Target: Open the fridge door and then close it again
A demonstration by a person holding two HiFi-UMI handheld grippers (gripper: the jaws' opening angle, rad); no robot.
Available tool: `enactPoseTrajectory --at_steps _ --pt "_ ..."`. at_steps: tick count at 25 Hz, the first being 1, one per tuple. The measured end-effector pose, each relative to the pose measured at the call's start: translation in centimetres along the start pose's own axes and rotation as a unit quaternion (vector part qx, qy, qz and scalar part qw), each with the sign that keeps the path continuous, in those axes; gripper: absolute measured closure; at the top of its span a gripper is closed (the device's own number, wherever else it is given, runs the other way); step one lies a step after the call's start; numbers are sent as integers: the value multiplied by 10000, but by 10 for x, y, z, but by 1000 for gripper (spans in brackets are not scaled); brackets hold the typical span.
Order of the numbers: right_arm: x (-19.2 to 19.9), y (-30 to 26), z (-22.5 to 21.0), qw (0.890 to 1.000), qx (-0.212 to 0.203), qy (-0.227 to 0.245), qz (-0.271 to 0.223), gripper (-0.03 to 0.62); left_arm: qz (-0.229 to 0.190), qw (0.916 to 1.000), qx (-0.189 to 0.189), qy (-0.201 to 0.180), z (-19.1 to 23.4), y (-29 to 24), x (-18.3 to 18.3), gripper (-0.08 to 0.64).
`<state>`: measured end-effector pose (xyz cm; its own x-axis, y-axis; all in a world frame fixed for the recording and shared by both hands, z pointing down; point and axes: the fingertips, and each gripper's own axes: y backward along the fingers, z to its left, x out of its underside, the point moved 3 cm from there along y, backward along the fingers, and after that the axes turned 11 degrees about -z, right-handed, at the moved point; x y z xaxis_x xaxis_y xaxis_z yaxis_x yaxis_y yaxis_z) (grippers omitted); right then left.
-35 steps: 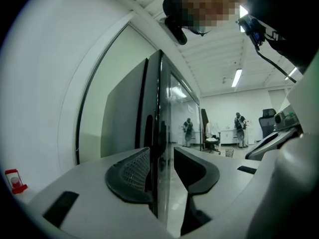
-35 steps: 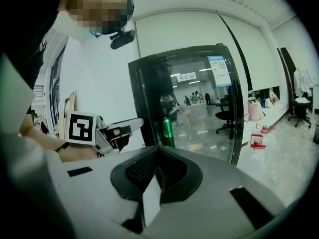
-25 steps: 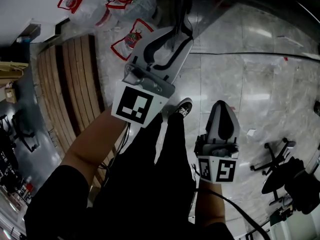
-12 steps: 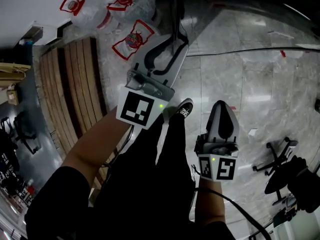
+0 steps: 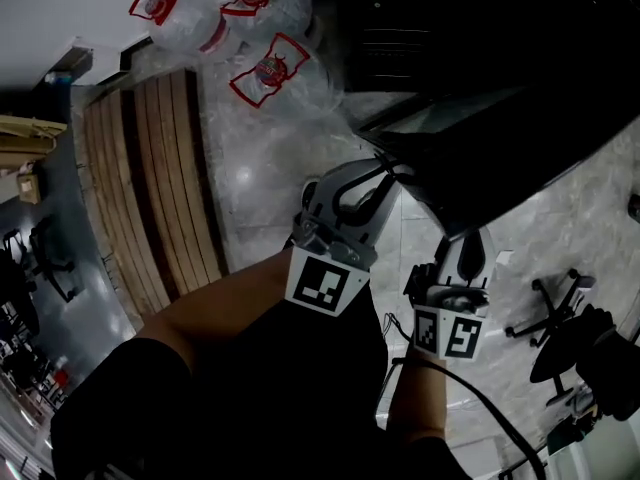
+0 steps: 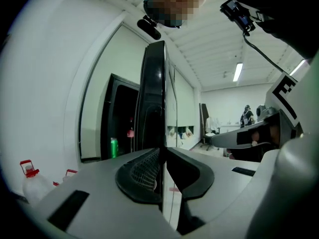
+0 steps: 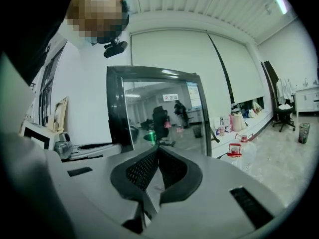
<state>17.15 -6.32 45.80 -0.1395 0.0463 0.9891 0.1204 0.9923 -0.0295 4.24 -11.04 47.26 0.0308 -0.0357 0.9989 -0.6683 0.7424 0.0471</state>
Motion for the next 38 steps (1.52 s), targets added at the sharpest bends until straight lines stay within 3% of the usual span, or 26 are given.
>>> enactPoseTrajectory --at_steps 6,19,25,34,38 --pt "-12 19 -14 9997 136 140 -110 577 8 9996 283 -63 -30 5 -4 515" --pt "-10 24 -24 9996 262 19 -139 577 26 9997 181 -139 -25 -1 -2 517" --pt "-3 13 -4 10000 2 4 -6 577 84 9999 -19 -135 -3 -3 0 511" --pt "9 -5 22 9991 -379 -65 182 577 -10 9982 -264 -536 59 -24 3 489" --pt "13 -12 29 9986 -466 -59 247 577 72 9984 -479 -304 88 -37 8 486"
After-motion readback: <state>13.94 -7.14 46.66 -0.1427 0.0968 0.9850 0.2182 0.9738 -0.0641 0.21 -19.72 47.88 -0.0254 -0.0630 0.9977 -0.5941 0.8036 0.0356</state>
